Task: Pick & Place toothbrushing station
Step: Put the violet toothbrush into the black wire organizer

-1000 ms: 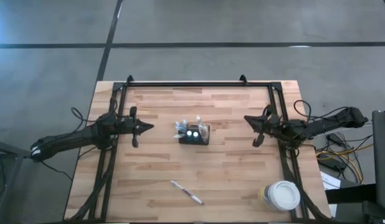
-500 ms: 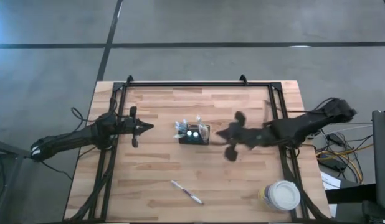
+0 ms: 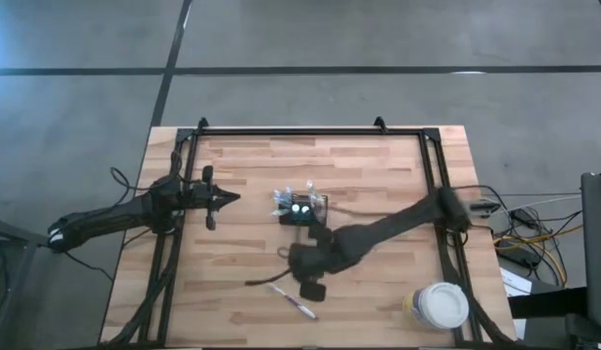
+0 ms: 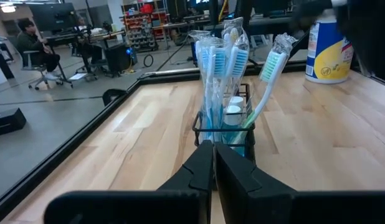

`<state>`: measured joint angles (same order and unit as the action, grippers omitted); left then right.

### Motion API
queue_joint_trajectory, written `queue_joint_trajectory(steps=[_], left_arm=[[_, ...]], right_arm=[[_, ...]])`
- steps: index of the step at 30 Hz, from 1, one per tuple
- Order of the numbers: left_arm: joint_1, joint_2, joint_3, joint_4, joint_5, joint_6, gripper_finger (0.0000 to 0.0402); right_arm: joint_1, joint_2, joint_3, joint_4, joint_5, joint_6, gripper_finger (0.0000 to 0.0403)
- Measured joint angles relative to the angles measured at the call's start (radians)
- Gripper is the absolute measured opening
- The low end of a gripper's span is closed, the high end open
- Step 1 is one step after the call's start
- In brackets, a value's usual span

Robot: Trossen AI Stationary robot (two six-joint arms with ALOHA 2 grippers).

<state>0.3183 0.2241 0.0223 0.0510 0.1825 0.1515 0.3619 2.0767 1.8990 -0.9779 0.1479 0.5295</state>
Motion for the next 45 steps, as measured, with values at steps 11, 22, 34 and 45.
queue_joint_trajectory(steps=[11,22,34,45], left_arm=[[0.000,0.000,0.002,0.001,-0.001,-0.034,0.0021],[0.000,0.000,-0.003,0.001,-0.001,-0.049,0.0018],[0.000,0.000,-0.010,0.002,-0.001,-0.059,0.0018],[0.000,0.000,-0.010,0.002,-0.001,-0.059,0.0019]], right_arm=[[0.025,0.353,0.419,-0.116,-0.063,0.192,0.0157],[0.039,0.433,0.433,-0.080,-0.224,0.437,0.0210],[0.059,0.507,0.432,-0.067,-0.228,0.437,0.0210],[0.059,0.548,0.431,-0.198,-0.159,0.329,0.0147]])
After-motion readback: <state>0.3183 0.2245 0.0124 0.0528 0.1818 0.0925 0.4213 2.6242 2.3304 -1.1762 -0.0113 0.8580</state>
